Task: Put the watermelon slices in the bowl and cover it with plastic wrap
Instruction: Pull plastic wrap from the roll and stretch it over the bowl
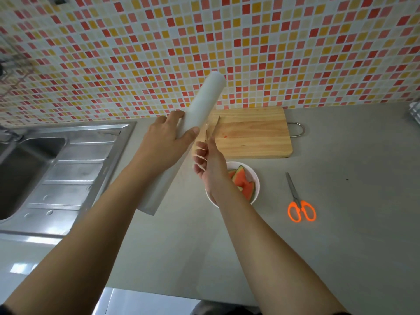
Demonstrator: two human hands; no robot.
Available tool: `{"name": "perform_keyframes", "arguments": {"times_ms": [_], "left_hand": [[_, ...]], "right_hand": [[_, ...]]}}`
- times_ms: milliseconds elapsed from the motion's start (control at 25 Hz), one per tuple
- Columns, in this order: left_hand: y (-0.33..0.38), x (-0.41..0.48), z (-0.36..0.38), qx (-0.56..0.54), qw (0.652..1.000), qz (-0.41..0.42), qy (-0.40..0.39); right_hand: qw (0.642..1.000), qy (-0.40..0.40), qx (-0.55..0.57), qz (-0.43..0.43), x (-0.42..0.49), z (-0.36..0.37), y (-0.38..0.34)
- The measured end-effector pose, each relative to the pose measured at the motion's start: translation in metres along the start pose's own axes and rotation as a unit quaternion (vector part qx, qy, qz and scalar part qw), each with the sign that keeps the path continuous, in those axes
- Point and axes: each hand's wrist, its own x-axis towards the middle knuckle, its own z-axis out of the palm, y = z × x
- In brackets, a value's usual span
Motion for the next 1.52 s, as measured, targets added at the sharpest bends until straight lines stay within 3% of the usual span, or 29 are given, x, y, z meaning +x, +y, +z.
{"name": "perform_keyframes", "arguments": {"times_ms": [200,360,480,640,1000,1240,1520], "left_hand": [[0.006,0.003,0.023,-0.021,0.999,-0.027,-0.020],[0.032,0.000,0.054,-0.077,0.996,-0.047,-0.004],[0.055,-0.010,0.089,-0.144,0.986,-0.073,-0.033],[0.069,-0.028,0.128,-0.199,0.968,-0.139,-0.065],[0.019,-0.046,0.135,-0.037,0.973,-0.223,-0.049],[0.003,-0.050,0.139,-0.115,0.945,-0.299,-0.064],[-0.017,-0.048,0.147,-0.176,0.930,-0.308,-0.092]], "right_hand": [[0.982,0.132,-0.021,-0.133,0.004,-0.018,-0.005],[0.912,0.276,-0.153,-0.262,0.003,-0.055,-0.017],[0.872,0.317,-0.246,-0.280,0.002,-0.101,-0.028],[0.850,0.333,-0.333,-0.237,-0.001,-0.152,-0.022],[0.850,0.291,-0.389,-0.203,0.010,-0.159,0.009],[0.845,0.285,-0.402,-0.207,0.011,-0.159,0.010],[0.860,0.282,-0.378,-0.196,0.016,-0.160,0.011]]}}
